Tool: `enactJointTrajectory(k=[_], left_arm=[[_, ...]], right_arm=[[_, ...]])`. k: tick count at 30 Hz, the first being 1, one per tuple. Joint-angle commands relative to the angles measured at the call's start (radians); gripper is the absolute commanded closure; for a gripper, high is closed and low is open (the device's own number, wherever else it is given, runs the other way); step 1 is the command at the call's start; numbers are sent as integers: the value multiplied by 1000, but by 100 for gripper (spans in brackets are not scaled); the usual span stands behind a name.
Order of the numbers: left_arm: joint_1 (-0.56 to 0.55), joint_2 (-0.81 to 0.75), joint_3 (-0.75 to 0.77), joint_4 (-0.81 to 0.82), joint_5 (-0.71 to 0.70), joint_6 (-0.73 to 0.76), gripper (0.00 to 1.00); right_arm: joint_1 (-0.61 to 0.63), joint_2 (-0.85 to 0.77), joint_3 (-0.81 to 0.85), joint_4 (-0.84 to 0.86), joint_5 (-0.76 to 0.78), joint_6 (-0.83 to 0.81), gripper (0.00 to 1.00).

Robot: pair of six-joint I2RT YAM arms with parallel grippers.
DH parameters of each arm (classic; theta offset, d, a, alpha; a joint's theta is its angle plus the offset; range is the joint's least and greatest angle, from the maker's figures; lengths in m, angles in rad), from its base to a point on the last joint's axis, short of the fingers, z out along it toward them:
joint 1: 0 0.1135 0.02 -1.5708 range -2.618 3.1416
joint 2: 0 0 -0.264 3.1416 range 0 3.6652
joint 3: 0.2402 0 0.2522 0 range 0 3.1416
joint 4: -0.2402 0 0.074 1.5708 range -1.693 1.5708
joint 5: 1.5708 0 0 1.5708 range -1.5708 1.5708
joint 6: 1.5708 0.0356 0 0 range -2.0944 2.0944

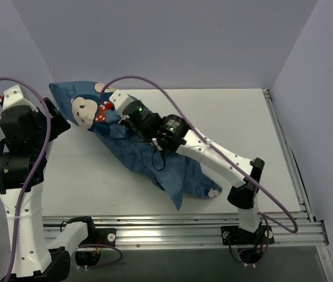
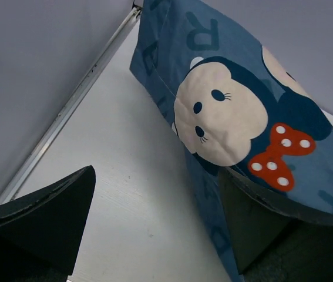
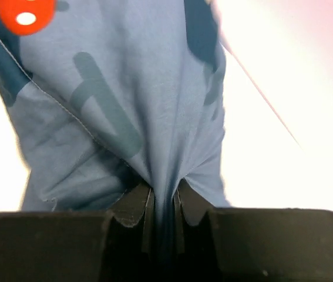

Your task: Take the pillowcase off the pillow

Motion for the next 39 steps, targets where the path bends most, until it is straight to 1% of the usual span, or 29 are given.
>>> enactJointTrajectory(k=[1, 2, 3, 4, 5, 6, 7, 8, 9, 10, 11, 13, 14, 16, 19, 20, 21, 22, 23, 25, 26, 28, 29, 31, 32, 35, 37, 39], left_arm=[[-16, 11, 63, -32, -4, 61, 6], [-20, 13, 62, -19, 9, 69, 6], [-24, 13, 56, -14, 22, 75, 6], [-24, 13, 48, -6, 58, 76, 6], [-24, 13, 28, 6, 80, 76, 6], [-24, 13, 17, 11, 97, 76, 6], [-25, 13, 7, 17, 114, 75, 6], [-25, 11, -15, 26, 141, 75, 6], [-27, 13, -25, 29, 151, 75, 6], [-27, 13, -36, 35, 160, 73, 6], [-28, 11, -59, 46, 178, 75, 6], [-30, 14, -82, 57, 206, 75, 6], [-31, 19, -94, 67, 244, 72, 6], [-39, 25, -133, 83, 270, 64, 6], [-62, 43, -177, 104, 321, 37, 6], [-103, 51, -188, 110, 321, 32, 6], [-122, 56, -197, 115, 310, 23, 6], [-163, 63, -216, 121, 303, 17, 6], [-184, 76, -223, 127, 293, 9, 6], [-230, 89, -248, 152, 270, -14, 6], [-279, 105, -257, 164, 264, -22, 6], [-327, 122, -269, 201, 215, -45, 6], [-371, 143, -277, 215, 206, -49, 6], [-413, 168, -279, 254, 186, -60, 6], [-453, 197, -277, 271, 162, -62, 6], [-501, 269, -271, 346, 134, -69, 6], [-533, 312, -262, 392, 128, -103, 6], [-553, 370, -250, 426, 123, -143, 6]], right_arm=[[-77, -175, 105, 9, -164, 108, 100], [-114, -213, 93, 22, -274, 181, 100], [-156, -235, 25, 44, -322, 215, 100], [-224, -258, -25, 95, -355, 243, 100], [-258, -295, -74, 117, -378, 286, 100], [-294, -309, -121, 135, -456, 359, 100], [-382, -316, -220, 175, -522, 402, 100], [-430, -329, -272, 196, -575, 445, 100], [-476, -330, -324, 225, -687, 532, 100], [-516, -330, -429, 285, -732, 571, 100], [-589, -327, -480, 314, -767, 605, 100], [-643, -310, -589, 388, -821, 669, 100], [-677, -285, -608, 399, -817, 679, 93], [-703, -249, -622, 396, -768, 688, 86], [-766, -189, -605, 379, -734, 714, 55], [-797, -176, -579, 370, -699, 717, 36], [-809, -174, -559, 356, -674, 717, 28], [-817, -175, -538, 320, -650, 711, 22], [-822, -181, -515, 304, -603, 682, 12], [-826, -198, -449, 247, -549, 647, 7], [-826, -223, -433, 229, -491, 622, 1], [-826, -279, -422, 194, -435, 601, 0], [-825, -302, -433, 189, -415, 593, 0], [-826, -383, -496, 189, -386, 573, 0], [-826, -410, -522, 190, -387, 567, 0], [-823, -505, -635, 204, -465, 533, 1], [-820, -539, -687, 197, -557, 524, 1], [-809, -588, -775, 204, -590, 522, 2]])
